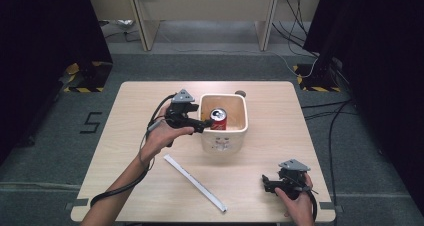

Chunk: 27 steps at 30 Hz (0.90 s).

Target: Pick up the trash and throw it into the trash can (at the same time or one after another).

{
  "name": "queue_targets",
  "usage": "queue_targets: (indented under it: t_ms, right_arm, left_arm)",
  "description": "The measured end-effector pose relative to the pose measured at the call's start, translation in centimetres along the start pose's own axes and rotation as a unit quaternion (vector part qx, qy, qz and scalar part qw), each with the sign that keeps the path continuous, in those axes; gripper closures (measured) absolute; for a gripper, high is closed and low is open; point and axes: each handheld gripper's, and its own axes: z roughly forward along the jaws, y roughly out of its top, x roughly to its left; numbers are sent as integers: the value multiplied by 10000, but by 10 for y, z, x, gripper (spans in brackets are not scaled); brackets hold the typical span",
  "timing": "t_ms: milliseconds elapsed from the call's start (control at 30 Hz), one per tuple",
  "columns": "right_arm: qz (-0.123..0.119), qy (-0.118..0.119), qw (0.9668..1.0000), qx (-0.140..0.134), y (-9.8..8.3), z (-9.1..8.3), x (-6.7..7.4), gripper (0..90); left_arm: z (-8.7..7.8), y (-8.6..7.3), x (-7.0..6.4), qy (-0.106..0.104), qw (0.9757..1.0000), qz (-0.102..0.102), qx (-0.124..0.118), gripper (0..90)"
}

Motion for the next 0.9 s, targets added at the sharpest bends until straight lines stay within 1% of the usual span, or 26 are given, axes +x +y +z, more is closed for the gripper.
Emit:
queue_targets:
  t_ms: [67, 200, 300, 433, 700, 767, 833, 900]
  right_arm:
    - [-1, 1, 10000, 0, 0, 0, 0, 5]
    - [-1, 0, 10000, 3, 0, 0, 0, 5]
    - [-1, 0, 10000, 2, 0, 0, 0, 5]
    - [0, -1, 10000, 0, 0, 0, 0, 5]
    - [17, 2, 10000, 11, 0, 0, 0, 5]
    - [12, 3, 10000, 7, 0, 0, 0, 5]
    - [14, 3, 10000, 6, 0, 0, 0, 5]
    - [13, 4, 10000, 7, 0, 0, 0, 5]
  left_arm:
    - [-4, -4, -2, -55, 10000, -25, -32, 174]
    - [-14, -11, -7, -19, 10000, 15, -53, 181]
    - [-21, -17, -10, 18, 10000, -9, -53, 182]
    - [-26, -28, -13, 78, 10000, -32, -33, 186]
    - [-29, -50, -16, 163, 9998, -105, 7, 187]
    - [-28, -57, -18, 174, 9998, -131, 6, 186]
    - [-27, -65, -20, 197, 9997, -137, 56, 187]
    - [-26, -74, -21, 287, 9995, -135, 80, 192]
